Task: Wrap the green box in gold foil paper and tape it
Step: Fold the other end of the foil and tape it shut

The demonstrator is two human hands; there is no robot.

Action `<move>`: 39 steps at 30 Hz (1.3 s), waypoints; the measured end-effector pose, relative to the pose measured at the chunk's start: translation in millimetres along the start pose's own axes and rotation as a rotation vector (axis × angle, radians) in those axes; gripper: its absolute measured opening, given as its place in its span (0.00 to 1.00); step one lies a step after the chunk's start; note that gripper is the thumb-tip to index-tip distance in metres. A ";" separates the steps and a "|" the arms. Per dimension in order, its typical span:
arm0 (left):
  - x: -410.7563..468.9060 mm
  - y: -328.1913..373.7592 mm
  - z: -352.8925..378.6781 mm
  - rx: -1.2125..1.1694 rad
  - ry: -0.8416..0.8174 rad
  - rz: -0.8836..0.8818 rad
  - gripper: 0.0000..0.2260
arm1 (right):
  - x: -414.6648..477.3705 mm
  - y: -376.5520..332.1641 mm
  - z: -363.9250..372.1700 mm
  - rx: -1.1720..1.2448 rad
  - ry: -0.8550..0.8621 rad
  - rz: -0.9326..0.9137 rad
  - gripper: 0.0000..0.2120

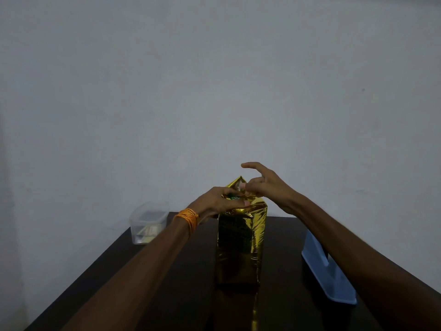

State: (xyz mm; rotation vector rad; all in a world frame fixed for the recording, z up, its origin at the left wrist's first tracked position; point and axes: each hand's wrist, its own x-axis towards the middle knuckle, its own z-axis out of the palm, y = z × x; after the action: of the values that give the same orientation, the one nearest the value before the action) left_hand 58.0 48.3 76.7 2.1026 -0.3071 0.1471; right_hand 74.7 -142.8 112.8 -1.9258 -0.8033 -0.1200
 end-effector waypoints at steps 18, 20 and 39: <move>5.6 -3.2 -1.3 -0.021 0.008 -0.044 0.28 | 45.0 -5.9 2.7 -0.408 -0.213 0.195 0.34; 6.2 -3.8 -1.0 -0.010 0.008 -0.044 0.31 | 50.2 -8.9 2.3 -0.528 -0.219 0.220 0.37; -0.2 2.7 0.0 -0.008 0.032 -0.030 0.20 | 6.1 31.8 11.9 -0.053 0.193 0.309 0.20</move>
State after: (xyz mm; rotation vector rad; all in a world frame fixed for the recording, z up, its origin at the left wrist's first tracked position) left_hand 57.1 46.9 78.9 2.0942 -0.2563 0.1610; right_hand 94.9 -138.7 85.0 -2.0277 -0.3723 -0.1371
